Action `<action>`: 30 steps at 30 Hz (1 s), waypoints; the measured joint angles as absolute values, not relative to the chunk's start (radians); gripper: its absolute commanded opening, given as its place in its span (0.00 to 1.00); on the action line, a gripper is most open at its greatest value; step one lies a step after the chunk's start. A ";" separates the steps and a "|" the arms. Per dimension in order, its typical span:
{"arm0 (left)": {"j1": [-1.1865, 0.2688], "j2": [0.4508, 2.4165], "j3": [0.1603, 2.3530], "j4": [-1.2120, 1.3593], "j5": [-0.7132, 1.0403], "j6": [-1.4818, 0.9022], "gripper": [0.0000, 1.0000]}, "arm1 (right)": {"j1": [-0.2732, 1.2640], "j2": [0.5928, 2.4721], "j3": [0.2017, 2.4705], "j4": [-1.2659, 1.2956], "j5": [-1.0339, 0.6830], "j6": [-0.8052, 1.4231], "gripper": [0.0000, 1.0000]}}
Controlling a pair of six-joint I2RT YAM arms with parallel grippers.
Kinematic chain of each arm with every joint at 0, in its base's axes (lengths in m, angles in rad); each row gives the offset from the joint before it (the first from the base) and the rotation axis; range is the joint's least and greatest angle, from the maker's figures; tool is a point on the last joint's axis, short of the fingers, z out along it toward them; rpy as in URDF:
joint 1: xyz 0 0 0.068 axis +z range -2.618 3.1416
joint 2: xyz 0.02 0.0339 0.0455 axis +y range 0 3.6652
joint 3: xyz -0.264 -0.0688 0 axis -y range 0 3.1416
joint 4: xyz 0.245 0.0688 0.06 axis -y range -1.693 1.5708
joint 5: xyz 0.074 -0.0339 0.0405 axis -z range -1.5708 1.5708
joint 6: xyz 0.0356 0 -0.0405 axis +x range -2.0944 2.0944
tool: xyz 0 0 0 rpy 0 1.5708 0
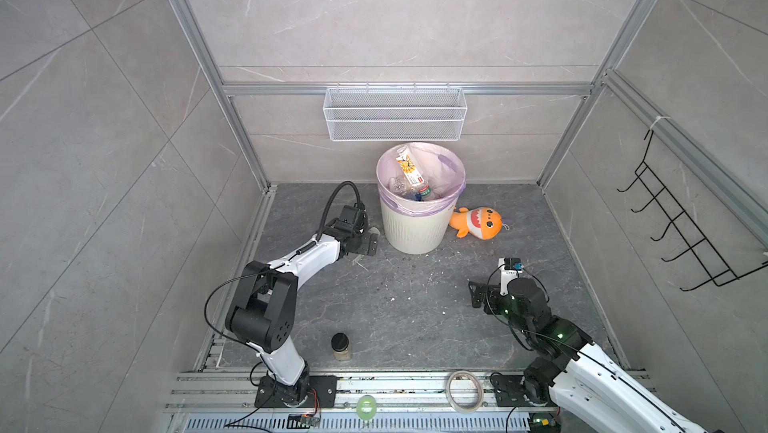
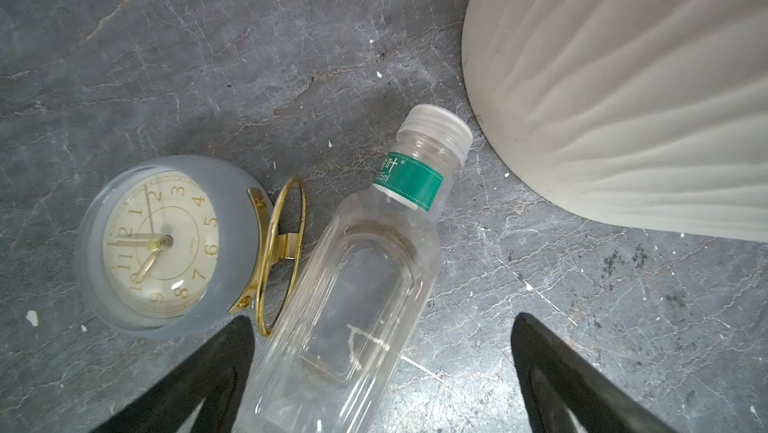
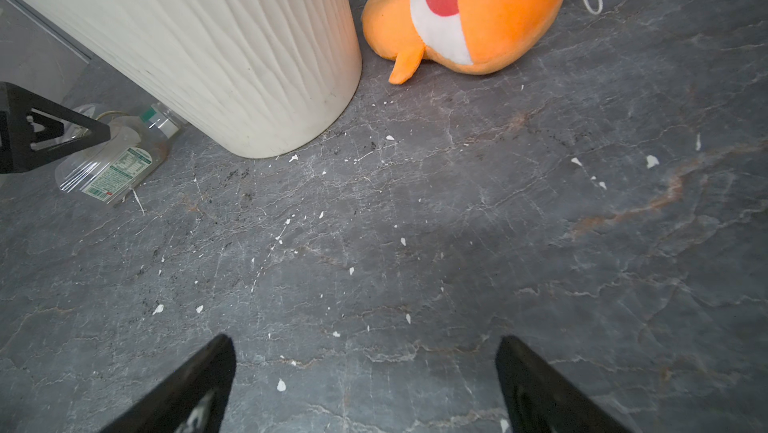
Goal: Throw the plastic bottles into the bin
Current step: 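Withdraw the left gripper and lower it toward the green-capped bottle by the clock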
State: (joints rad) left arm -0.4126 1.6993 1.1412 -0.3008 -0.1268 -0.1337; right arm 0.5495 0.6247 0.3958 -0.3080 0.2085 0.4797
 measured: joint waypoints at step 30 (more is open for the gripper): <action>-0.403 1.774 1.161 -0.291 -0.049 -0.144 0.90 | 0.556 0.643 0.396 -0.308 0.209 0.480 0.99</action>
